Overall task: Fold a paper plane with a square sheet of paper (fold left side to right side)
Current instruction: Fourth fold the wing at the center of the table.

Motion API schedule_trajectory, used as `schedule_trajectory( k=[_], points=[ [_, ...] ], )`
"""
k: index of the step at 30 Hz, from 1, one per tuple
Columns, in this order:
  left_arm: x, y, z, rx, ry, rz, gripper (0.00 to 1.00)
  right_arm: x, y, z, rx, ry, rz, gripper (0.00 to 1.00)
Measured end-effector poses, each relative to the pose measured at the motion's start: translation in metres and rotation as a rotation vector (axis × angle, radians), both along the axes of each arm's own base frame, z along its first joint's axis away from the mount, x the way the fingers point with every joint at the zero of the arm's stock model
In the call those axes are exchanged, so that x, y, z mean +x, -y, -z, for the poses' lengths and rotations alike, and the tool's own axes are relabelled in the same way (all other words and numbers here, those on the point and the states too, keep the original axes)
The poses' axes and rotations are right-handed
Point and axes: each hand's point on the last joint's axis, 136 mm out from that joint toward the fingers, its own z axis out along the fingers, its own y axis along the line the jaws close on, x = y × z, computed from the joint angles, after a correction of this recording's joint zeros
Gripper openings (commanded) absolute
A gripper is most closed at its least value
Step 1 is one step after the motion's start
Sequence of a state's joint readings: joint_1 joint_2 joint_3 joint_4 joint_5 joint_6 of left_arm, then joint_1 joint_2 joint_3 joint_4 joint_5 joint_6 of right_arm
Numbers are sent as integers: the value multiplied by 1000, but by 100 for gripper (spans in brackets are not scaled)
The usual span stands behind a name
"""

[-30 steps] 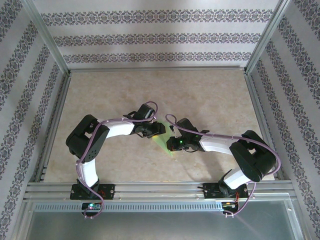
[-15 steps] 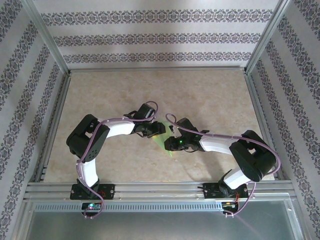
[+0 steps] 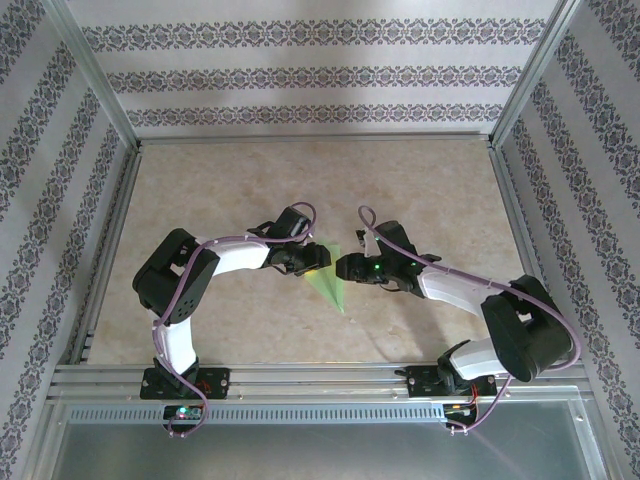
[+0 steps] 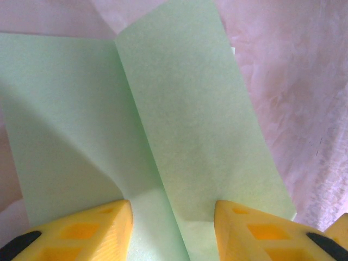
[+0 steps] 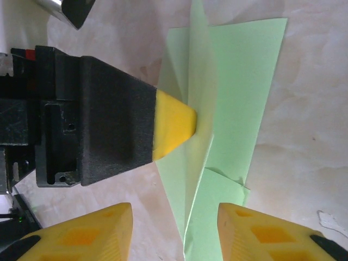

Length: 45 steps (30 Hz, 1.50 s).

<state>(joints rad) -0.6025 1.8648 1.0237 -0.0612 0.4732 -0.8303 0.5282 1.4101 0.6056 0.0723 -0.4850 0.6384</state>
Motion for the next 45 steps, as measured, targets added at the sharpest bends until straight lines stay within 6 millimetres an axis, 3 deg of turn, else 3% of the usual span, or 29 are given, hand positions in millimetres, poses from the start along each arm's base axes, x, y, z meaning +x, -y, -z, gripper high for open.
schedule_trajectory(
  k=[8,20,33,45],
  points=[
    [0,0,0,0,0,0,45,-4,-8,22,-5,-58,-3,34],
    [0,0,0,0,0,0,46,-7,-8,35,-32,-78,2,1],
    [0,0,0,1,-1,0,45,-8,0,52,-96,-96,14,0],
    [0,0,0,4,1,-1,45,0,-1,52,-123,-82,10,0]
  ],
)
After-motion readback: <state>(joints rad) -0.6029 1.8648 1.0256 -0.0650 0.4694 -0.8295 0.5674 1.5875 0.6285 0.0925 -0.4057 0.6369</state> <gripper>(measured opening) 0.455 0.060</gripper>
